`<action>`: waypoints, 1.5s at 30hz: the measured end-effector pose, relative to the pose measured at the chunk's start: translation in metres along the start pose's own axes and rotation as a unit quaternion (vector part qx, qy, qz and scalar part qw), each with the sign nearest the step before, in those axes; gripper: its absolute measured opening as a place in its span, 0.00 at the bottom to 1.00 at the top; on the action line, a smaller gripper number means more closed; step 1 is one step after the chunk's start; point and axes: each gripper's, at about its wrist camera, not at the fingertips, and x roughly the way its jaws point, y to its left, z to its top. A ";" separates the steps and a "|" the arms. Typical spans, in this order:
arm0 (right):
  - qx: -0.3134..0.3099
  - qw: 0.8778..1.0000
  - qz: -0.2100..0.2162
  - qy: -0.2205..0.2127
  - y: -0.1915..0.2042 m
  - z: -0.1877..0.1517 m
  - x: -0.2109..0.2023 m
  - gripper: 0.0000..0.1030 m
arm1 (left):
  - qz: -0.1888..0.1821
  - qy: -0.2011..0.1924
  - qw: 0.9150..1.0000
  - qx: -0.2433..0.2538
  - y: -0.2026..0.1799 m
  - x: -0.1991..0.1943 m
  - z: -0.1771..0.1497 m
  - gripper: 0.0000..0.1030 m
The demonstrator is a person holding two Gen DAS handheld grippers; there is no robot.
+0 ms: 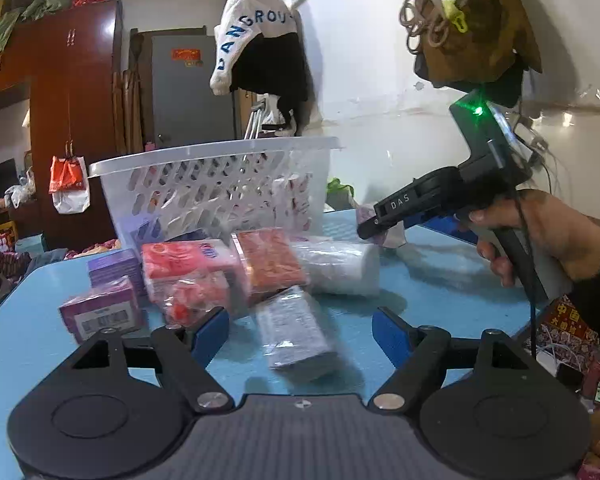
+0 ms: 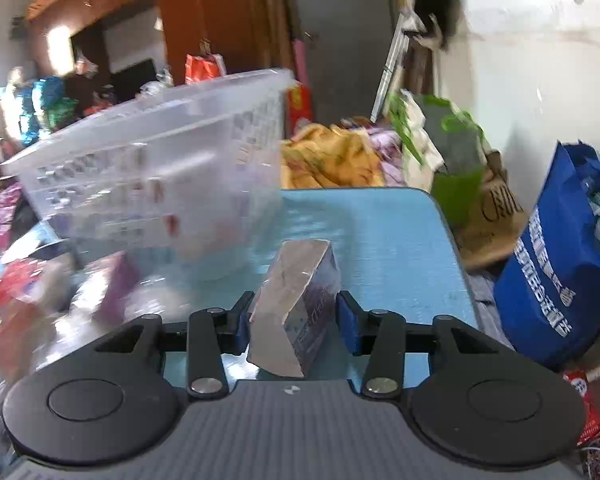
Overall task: Organize objects
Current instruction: 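Grasp the clear-wrapped grey box with the left tool while the right tool grasps the purple-white box, then carry both boxes over the white basket and open both tools to drop them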
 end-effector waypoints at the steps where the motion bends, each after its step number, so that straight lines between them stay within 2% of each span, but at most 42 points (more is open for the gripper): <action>1: -0.004 1.000 0.004 -0.008 0.004 -0.002 -0.005 0.45 | 0.004 0.001 1.000 0.002 -0.002 0.002 0.000 0.79; 5: -0.019 0.999 0.019 -0.038 0.019 -0.007 -0.026 0.45 | 0.028 0.006 1.000 -0.005 -0.004 0.008 -0.001 0.79; 7: -0.028 0.998 0.023 -0.047 0.026 -0.008 -0.032 0.45 | 0.040 0.009 0.999 -0.012 -0.002 0.009 -0.002 0.63; 8: -0.027 0.998 0.025 -0.052 0.027 -0.010 -0.035 0.45 | 0.040 0.012 0.999 -0.012 -0.001 0.010 -0.003 0.59; 9: -0.023 0.998 0.030 -0.056 0.028 -0.011 -0.037 0.45 | 0.038 0.015 0.999 -0.014 0.000 0.010 -0.004 0.50; 10: -0.020 0.997 0.037 -0.060 0.029 -0.013 -0.039 0.45 | 0.036 0.015 0.999 -0.017 0.001 0.009 -0.005 0.47; 21: 0.008 0.991 0.071 -0.110 0.039 -0.047 -0.061 0.45 | 0.057 -0.040 0.997 -0.022 0.020 -0.021 -0.018 0.47; 27: 0.000 0.987 0.094 -0.127 0.047 -0.053 -0.062 0.45 | 0.056 -0.083 0.995 -0.027 0.030 -0.037 -0.014 0.47; 34: -0.021 0.986 0.093 -0.136 0.059 -0.057 -0.063 0.45 | 0.069 -0.083 0.993 -0.039 0.044 -0.036 -0.015 0.47; 41: -0.013 0.984 0.100 -0.145 0.059 -0.059 -0.064 0.45 | 0.070 -0.087 0.993 -0.042 0.046 -0.037 -0.014 0.47; 45: -0.007 0.980 0.120 -0.161 0.059 -0.047 -0.073 0.45 | 0.057 -0.094 0.993 -0.044 0.054 -0.038 0.002 0.46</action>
